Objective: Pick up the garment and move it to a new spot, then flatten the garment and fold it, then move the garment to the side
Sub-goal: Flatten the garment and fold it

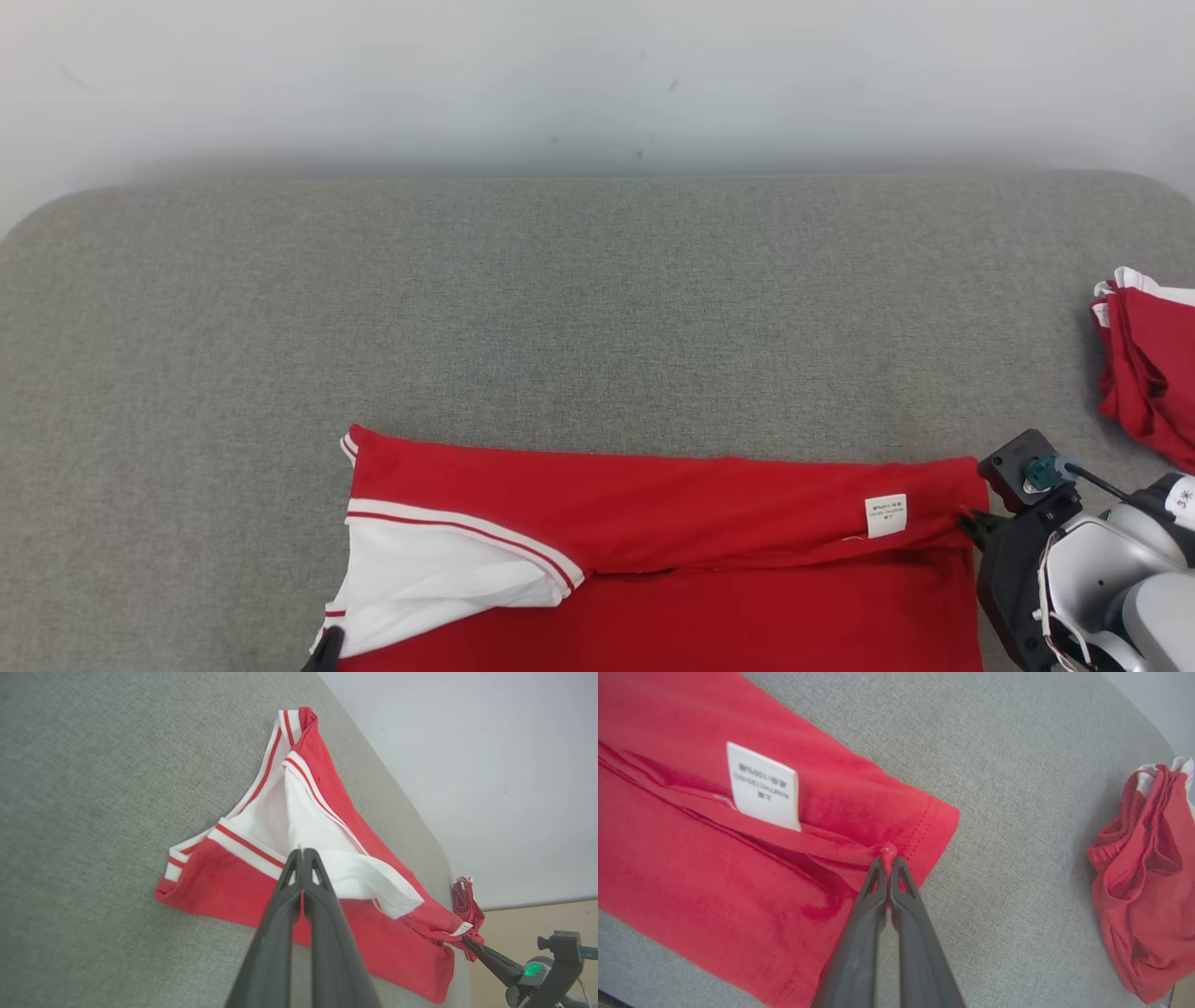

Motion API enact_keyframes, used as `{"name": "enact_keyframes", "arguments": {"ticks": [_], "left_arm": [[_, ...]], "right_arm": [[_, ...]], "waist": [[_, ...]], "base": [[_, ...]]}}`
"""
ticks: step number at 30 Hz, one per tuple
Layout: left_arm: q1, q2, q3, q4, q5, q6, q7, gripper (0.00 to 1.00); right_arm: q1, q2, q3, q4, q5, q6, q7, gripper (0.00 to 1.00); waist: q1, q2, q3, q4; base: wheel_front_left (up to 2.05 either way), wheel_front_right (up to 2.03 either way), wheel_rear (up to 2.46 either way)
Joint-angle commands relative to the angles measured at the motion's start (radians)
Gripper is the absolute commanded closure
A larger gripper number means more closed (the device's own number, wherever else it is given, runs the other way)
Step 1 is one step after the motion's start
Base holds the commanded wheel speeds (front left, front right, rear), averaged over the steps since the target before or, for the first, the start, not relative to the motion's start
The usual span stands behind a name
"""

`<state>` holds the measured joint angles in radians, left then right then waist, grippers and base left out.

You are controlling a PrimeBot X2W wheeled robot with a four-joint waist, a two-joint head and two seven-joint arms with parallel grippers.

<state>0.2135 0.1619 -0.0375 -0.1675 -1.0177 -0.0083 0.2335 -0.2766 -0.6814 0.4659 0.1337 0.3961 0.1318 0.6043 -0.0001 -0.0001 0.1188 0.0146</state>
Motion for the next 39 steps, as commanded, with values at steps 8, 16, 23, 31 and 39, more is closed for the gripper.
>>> {"name": "enact_keyframes", "arguments": {"ticks": [8, 16, 23, 31, 39], "left_arm": [[0.005, 0.047, -0.042, 0.087, 0.166, 0.011, -0.069, 0.0], [-0.014, 0.063, 0.0, 0.101, 0.32, -0.017, -0.323, 0.0], [-0.043, 0.053, 0.038, 0.075, 0.466, 0.004, -0.487, 0.0], [-0.079, -0.011, 0.097, 0.018, 0.584, -0.024, -0.499, 0.0], [-0.108, -0.046, 0.1, 0.046, 0.634, -0.061, -0.499, 0.0]], "right_arm": [[0.077, 0.063, -0.093, 0.006, 0.009, -0.003, 0.001, 0.0], [0.252, 0.211, -0.356, -0.08, 0.043, -0.003, 0.039, 0.0], [0.358, 0.456, -0.616, -0.228, -0.026, -0.003, 0.02, 0.0], [0.266, 0.626, -0.76, -0.139, -0.181, -0.003, -0.052, 0.0], [0.155, 0.631, -0.753, 0.111, -0.221, -0.003, -0.123, 0.0]], "waist": [[0.0001, 0.0001, -0.015, -0.003], [0.0001, 0.0001, -0.046, 0.021], [0.0001, 0.0001, -0.053, 0.024], [0.0001, 0.0001, -0.029, 0.023], [0.0001, 0.0001, -0.009, 0.042]], "base": [[0.0, 0.0, 0.0], [0.0, 0.0, 0.0], [0.0, 0.0, 0.0], [0.0, 0.0, 0.0], [0.0, 0.0, 0.0]]}}
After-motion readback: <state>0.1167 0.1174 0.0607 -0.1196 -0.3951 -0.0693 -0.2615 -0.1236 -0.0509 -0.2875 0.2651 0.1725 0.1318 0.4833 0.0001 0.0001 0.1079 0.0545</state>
